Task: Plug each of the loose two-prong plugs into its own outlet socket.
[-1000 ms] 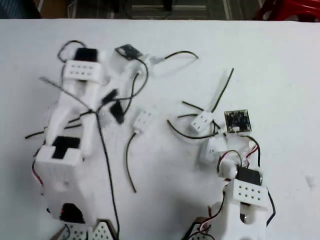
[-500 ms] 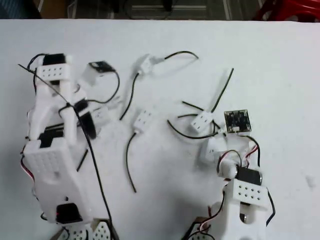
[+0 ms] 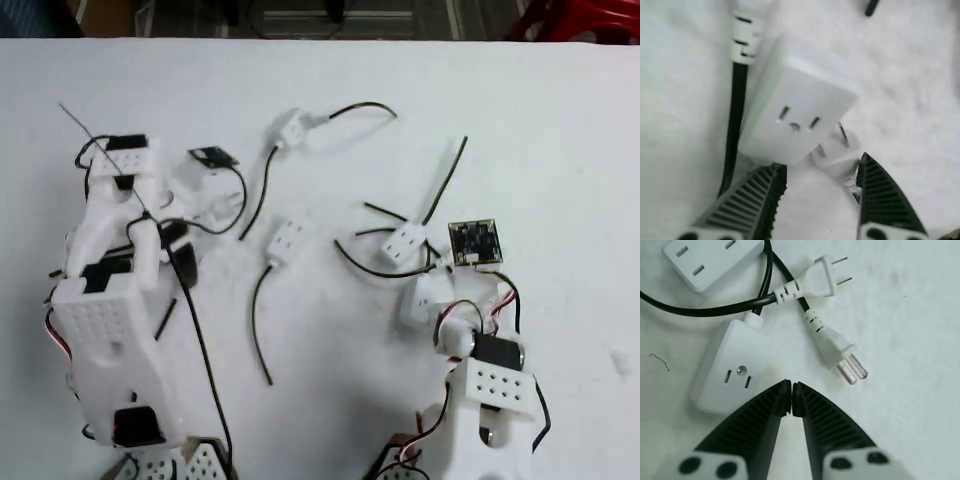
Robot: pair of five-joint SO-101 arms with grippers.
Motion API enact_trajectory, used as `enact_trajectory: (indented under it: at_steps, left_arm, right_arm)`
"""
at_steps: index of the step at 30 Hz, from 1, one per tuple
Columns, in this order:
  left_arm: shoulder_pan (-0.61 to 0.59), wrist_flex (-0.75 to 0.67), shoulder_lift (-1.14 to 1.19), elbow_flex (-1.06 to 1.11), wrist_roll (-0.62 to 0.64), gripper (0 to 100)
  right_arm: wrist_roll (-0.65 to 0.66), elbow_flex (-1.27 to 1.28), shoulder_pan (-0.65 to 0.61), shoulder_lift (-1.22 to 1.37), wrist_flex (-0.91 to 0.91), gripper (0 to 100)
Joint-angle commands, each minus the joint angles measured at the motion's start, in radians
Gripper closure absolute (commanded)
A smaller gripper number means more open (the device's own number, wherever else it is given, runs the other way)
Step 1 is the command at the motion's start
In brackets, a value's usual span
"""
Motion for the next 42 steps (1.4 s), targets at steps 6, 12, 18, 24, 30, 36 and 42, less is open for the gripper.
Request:
enact_trajectory:
  at_steps: [6, 12, 18, 24, 30, 36, 42]
  left_arm:
    - [0.008, -0.087, -0.013, 0.009, 0.072, 77]
    - [0.042, -0.11, -0.004, 0.018, 0.164, 77]
    - [0.044, -0.11, -0.007, 0.054, 0.204, 84]
    - [0.085, -0.112, -0.002, 0.089, 0.206, 97]
    - [0.084, -0.104, -0.013, 0.104, 0.203, 98]
    - [0.107, -0.043, -0.108, 0.129, 0.203, 98]
    - [0.174, -0.092, -0.438, 0.322, 0.203, 98]
  right_arm:
    - [-0.008, -0.003, 0.001, -0.012, -0.015, 97.4]
    - [-0.008, -0.003, 0.002, -0.01, -0.015, 97.4]
    - [-0.008, -0.003, 0.004, -0.008, -0.015, 97.4]
    - [-0.008, -0.003, 0.004, -0.008, -0.015, 97.4]
    - [-0.008, -0.003, 0.004, -0.008, -0.015, 97.4]
    - [-0.008, -0.003, 0.004, -0.008, -0.015, 97.4]
    - [-0.008, -0.003, 0.004, -0.007, -0.015, 97.4]
